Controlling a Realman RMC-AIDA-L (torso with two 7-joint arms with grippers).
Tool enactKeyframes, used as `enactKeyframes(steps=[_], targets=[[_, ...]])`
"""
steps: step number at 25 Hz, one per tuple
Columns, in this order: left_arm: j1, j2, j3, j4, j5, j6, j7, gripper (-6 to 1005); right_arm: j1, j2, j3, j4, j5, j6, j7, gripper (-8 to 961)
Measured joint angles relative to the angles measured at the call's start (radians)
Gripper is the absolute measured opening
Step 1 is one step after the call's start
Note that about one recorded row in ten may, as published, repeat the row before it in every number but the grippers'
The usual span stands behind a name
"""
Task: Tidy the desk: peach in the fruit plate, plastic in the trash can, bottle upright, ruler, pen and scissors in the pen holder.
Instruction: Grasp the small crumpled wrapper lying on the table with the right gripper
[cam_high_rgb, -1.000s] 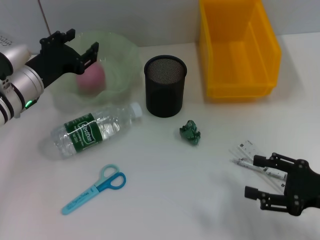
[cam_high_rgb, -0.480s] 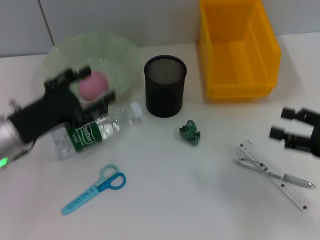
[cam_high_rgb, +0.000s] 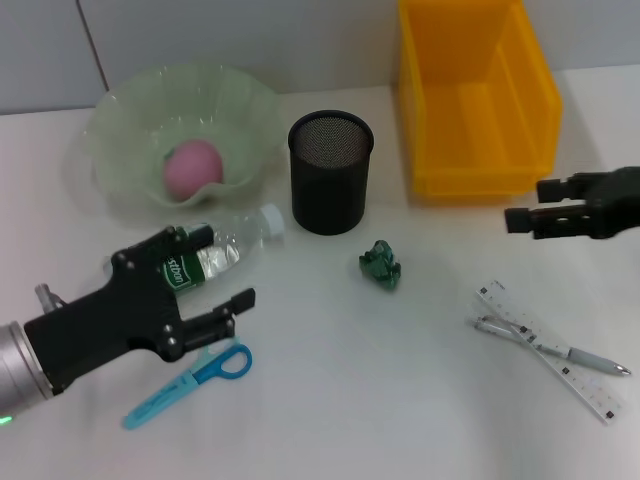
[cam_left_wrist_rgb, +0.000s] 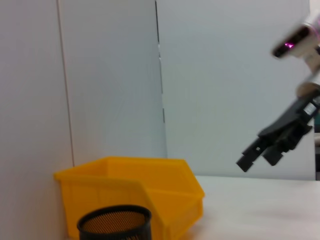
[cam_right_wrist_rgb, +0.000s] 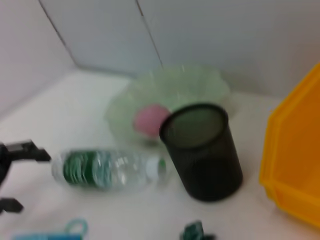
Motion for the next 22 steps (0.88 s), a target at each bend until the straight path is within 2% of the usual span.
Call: enactKeyframes(steps=[1,2,3,5,6,7,9,10,11,13,22], targets=[[0.000,0.000,0.004,-0.006,0.000,-0.004,0.003,818,0.013,0.000,-0.035,-0.030,-0.034,0.001,0.046,830],[0.000,0.000,0.004,-0.006,0.000,-0.004,0.003,818,0.050,-0.002,-0.112,-0.058,-0.091,0.001,0.135,830],[0.000,0.000,0.004,-0.006,0.000,-0.004,0.003,818,0.050,-0.002,-0.112,-0.058,-0.091,0.001,0.135,830],[-0.027,0.000,0.013,-0.054,0.001,-0.018,0.019,818,0.116,-0.004,-0.190,-0.062,-0.174,0.003,0.243,830],[-0.027,0.000,0.013,-0.054,0.001,-0.018,0.019,818,0.116,-0.004,-0.190,-0.062,-0.174,0.003,0.243,830],[-0.027,0.000,0.013,-0.054,0.001,-0.018,0.019,818,0.159,-0.001,-0.238,-0.055,-0.238,0.014,0.294,830],[-0.034,0.000,0.021,-0.058,0.002,-0.019,0.019,818,0.175,0.001,-0.264,-0.047,-0.268,0.026,0.317,830],[-0.034,0.000,0.024,-0.058,0.002,-0.019,0.019,818,0.199,0.001,-0.336,-0.019,-0.313,0.076,0.362,830],[-0.034,0.000,0.024,-0.058,0.002,-0.019,0.019,818,0.199,0.001,-0.336,-0.019,-0.313,0.076,0.362,830],[-0.035,0.000,0.026,-0.058,0.002,-0.019,0.019,818,0.224,0.000,-0.418,0.027,-0.342,0.134,0.406,830],[-0.034,-0.001,0.040,-0.058,0.010,-0.018,0.020,818,0.287,0.002,-0.491,0.168,-0.347,0.252,0.433,831]])
